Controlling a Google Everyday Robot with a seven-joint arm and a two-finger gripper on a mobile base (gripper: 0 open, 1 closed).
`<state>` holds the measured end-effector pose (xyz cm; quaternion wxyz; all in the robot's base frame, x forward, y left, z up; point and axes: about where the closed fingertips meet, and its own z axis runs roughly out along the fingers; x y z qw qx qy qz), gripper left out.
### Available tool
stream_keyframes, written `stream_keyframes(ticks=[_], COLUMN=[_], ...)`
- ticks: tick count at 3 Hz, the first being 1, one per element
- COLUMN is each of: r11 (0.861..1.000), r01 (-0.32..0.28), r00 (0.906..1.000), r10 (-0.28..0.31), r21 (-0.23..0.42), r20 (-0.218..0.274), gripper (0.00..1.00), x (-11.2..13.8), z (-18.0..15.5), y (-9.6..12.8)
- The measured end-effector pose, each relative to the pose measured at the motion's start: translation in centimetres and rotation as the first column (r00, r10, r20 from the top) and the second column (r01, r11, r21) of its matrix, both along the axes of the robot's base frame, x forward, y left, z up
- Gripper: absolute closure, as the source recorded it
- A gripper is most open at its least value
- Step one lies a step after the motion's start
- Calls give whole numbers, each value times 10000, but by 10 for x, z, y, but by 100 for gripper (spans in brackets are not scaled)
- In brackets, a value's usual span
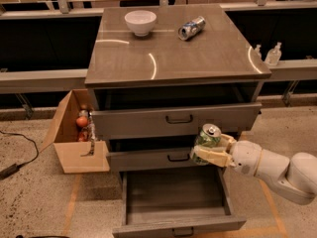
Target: Place green can into bottom drawer
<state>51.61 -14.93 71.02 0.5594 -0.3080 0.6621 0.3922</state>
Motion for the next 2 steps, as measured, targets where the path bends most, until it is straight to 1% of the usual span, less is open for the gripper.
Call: stream_keyframes(ticks=[1, 2], r11=[9979, 9883], r01=[613, 1445], r00=[9981, 9895], r10=[-615, -1442], r21=[-227, -488], r20=[-71, 99], gripper=[100, 100], x=[1, 11], z=[-56, -128], y=[2, 0])
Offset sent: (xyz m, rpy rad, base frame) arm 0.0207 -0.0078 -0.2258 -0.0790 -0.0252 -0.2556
